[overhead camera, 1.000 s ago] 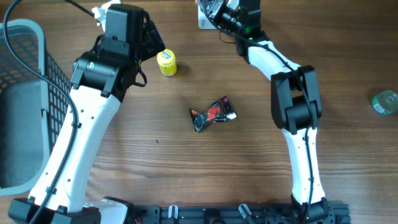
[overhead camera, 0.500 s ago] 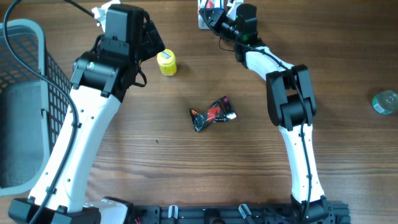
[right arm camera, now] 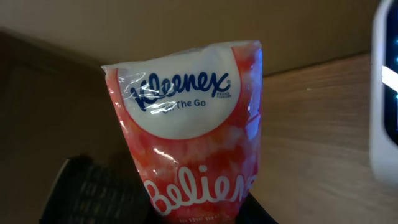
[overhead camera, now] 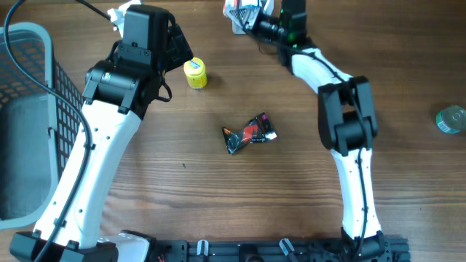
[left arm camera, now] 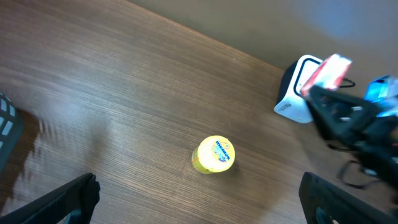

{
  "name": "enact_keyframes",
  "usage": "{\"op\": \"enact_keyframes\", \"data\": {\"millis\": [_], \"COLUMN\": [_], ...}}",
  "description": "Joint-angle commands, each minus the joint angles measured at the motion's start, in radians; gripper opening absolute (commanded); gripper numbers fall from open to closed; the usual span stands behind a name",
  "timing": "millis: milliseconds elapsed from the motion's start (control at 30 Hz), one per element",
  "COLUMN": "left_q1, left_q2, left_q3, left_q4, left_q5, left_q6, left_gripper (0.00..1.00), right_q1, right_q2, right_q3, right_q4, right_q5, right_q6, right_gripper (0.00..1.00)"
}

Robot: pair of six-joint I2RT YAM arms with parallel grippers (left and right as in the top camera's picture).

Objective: Scan the item barcode
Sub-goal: 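Carry the Kleenex pack to the table's right edge and release it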

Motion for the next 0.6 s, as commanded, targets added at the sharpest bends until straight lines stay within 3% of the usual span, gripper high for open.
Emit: {"op": "enact_keyframes", "data": {"millis": [0,133,333,433,567], "left_q1": [0.005,0.005,0.005,0.005,0.004], "left_q2": [0.011,0.011,0.011,0.011,0.011], "left_q3": [-0.005,-0.005,-0.005,-0.005,-0.005], "left_q4": [-0.001,0.000,0.000,0.002,0.008], "left_q5": [-0.017,-0.016,-0.016,-0.016,-0.008], "left_q6": [0.005,0.004,-0.003,-0.003,-0.003], "left_gripper": [1.00,1.00,1.00,1.00,1.00], "right_q1": [-0.029,-0.071,-0.176,-0.252,-0.410], "right_q2": [-0.197,-0.331,-0.525,-0.563,-0.572], "right_q3": [0.022,0.022,0.022,0.022,0.021], "right_q4": [-0.179,-0.553,-1.100,-1.267,-1.453], "right_q5": [-0.026,0.163,0.767,0.926,0.958], "right_q6": [-0.149,-0.322,-0.544,-0.563,-0.565], "right_gripper": [0.10,0.10,0.09,0.07,0.05]}}
